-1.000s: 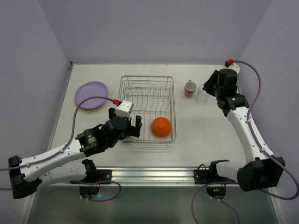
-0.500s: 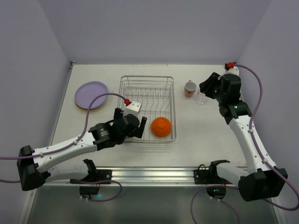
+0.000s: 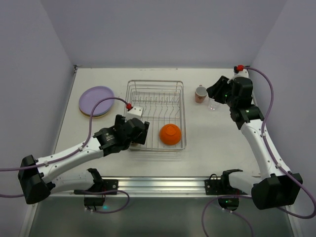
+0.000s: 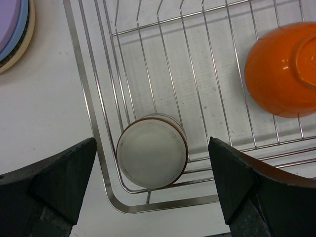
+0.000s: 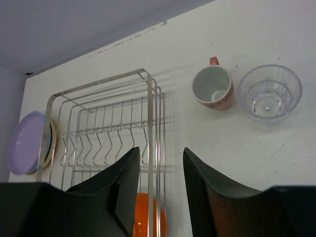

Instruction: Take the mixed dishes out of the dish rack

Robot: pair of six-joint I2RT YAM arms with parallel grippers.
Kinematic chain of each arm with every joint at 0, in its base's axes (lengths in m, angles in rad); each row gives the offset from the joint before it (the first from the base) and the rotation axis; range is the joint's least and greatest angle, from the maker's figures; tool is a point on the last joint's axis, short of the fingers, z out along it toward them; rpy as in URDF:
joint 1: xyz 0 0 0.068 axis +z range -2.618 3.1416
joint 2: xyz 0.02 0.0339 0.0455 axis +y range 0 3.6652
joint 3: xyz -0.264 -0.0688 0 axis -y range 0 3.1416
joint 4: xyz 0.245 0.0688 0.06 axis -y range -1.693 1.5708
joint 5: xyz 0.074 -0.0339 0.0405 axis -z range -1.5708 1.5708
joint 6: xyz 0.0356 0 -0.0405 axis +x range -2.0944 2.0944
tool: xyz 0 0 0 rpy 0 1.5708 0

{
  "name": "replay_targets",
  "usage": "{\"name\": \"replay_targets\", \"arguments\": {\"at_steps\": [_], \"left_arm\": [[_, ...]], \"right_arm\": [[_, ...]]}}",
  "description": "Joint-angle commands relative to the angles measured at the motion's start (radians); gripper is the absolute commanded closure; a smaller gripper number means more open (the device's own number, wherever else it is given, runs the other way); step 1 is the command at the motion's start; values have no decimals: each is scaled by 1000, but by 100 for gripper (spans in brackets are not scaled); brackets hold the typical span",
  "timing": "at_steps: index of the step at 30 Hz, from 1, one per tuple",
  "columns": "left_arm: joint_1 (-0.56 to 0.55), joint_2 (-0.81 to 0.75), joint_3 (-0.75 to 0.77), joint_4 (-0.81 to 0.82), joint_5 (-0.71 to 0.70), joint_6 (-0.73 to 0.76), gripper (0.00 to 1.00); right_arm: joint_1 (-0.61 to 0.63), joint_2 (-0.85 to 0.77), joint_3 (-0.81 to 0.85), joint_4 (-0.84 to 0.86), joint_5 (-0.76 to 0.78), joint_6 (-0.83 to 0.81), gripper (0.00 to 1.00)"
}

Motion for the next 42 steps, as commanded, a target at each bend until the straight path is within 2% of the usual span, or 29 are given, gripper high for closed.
{"name": "replay_targets", "arguments": {"at_steps": [1, 26, 30, 36, 40, 42], "left_arm": [[11, 12, -13, -9, 3, -23, 0], [25, 62, -56, 8, 58, -44, 0], [26, 49, -66, 17, 68, -49, 9], [34, 50, -70, 20, 77, -43, 16], [45, 58, -66, 22, 81, -32, 18], [54, 62, -65, 22, 83, -28, 15]], "right_arm": [[-1, 11, 22, 40, -44, -13, 57], [-3, 34, 28, 43, -68, -13, 55], [-3, 37, 28, 42, -74, -13, 56], [-3, 39, 29, 42, -78, -13, 55], [-1, 40, 31, 43, -81, -13, 55], [-3, 43, 31, 46, -85, -13, 55]]}}
